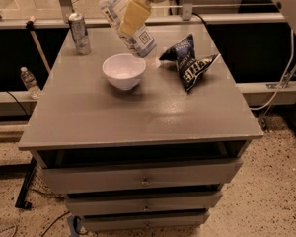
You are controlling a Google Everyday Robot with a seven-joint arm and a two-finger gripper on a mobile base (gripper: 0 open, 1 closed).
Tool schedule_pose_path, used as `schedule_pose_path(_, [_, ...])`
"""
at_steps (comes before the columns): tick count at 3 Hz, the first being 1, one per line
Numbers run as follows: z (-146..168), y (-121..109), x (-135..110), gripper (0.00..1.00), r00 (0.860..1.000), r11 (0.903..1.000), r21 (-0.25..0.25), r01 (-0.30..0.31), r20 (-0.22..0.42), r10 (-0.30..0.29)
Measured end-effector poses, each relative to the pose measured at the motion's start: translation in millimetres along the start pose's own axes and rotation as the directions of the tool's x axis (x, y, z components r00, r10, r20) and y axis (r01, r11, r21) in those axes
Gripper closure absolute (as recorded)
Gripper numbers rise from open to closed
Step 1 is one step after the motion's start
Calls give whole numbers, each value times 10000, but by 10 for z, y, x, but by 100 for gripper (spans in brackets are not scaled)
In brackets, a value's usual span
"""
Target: Pick blue plastic bottle from white bowl and place on counter
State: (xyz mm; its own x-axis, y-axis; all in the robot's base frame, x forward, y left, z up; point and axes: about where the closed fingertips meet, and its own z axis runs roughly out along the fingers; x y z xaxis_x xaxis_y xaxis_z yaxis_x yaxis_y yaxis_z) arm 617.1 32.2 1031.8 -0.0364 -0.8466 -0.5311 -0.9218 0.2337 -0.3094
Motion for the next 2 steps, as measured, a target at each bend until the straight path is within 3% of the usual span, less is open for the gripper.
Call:
schedule_pose_path(1, [-3,151,19,100,9984,9988,-410,257,-496,-278])
schedule_pose_path(2, [79,488,102,100,9860,9888,-1291,752,-1384,-931])
